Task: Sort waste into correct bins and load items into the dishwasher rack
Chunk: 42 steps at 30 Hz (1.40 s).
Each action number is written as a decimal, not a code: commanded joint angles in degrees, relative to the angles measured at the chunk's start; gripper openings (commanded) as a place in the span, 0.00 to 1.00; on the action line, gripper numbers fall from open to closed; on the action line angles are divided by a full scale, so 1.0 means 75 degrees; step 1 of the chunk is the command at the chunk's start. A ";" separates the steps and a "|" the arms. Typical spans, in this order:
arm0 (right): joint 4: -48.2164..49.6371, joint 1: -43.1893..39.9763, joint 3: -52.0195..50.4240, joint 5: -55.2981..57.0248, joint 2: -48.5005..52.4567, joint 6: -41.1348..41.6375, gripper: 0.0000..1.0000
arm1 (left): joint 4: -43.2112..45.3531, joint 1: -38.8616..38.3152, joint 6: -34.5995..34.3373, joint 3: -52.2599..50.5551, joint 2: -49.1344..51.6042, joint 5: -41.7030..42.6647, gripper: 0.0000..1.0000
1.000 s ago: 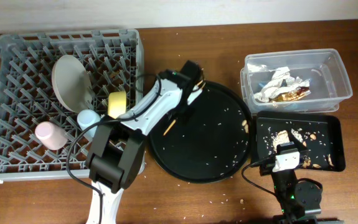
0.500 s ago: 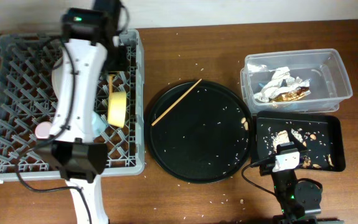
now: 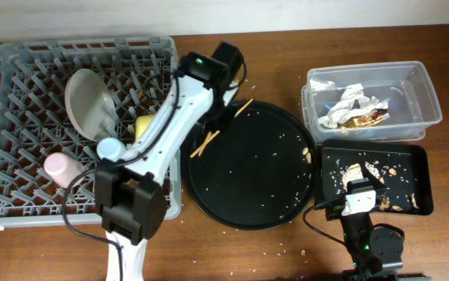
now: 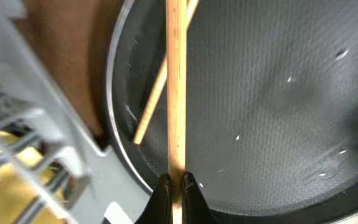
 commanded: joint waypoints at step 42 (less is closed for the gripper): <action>0.0012 -0.0050 -0.0061 -0.0064 -0.0050 -0.0023 0.98 | 0.3975 -0.0017 0.0644 -0.2559 0.0093 -0.0941 0.31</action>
